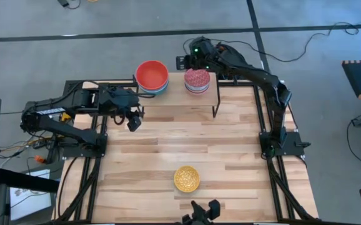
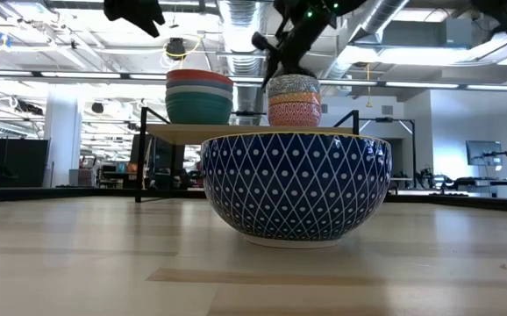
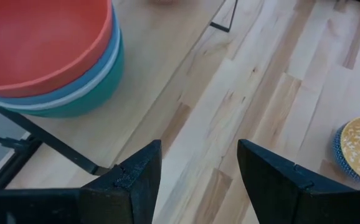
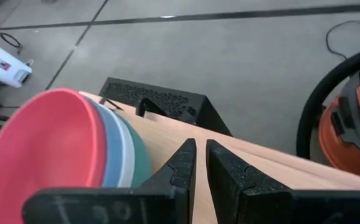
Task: Place and stack bowls onto a shelf
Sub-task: Stack the yellow bowl into the red printed bowl
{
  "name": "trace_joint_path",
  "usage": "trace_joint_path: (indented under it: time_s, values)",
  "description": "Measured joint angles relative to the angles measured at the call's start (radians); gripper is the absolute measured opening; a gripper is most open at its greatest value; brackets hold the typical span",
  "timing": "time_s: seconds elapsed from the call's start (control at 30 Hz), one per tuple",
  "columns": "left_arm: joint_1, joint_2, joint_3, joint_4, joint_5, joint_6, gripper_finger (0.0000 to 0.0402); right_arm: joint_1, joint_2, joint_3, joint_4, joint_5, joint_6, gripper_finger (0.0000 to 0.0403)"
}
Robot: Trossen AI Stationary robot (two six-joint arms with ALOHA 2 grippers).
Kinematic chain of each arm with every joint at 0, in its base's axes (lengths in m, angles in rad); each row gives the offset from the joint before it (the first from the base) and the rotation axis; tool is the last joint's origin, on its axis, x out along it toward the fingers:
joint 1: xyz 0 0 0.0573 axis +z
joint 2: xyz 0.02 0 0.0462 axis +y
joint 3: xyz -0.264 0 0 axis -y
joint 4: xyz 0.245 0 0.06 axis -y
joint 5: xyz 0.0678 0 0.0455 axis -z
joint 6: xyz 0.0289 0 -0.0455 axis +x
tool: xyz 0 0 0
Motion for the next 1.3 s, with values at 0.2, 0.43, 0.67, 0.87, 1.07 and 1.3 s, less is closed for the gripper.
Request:
trace_joint_path:
  time_s: [0.2,0.43,0.67,0.87,1.07,1.3]
  values:
    - [0.004,-0.008,0.0,0.007,-0.008,0.025,0.0194,0.052,-0.098,0.001,-0.081,0.005,-0.046,0.0065]
    - [0.021,-0.008,0.0,0.011,-0.007,0.029,0.0194,0.196,-0.171,0.001,-0.251,0.04,-0.073,0.0065]
    - [0.006,-0.008,0.0,0.011,0.008,-0.003,0.0194,0.382,-0.17,-0.058,-0.425,0.096,0.018,0.0065]
    - [-0.048,-0.003,0.0,0.036,0.024,-0.036,0.0194,0.523,-0.211,-0.155,-0.443,0.127,0.159,0.0066]
    - [-0.129,-0.003,0.0,0.035,0.001,-0.118,0.0194,0.635,-0.212,-0.26,-0.442,0.093,0.317,0.0066]
    - [-0.257,0.01,0.0,0.035,-0.058,-0.229,0.0194,0.736,-0.198,-0.385,-0.425,0.011,0.466,0.0099]
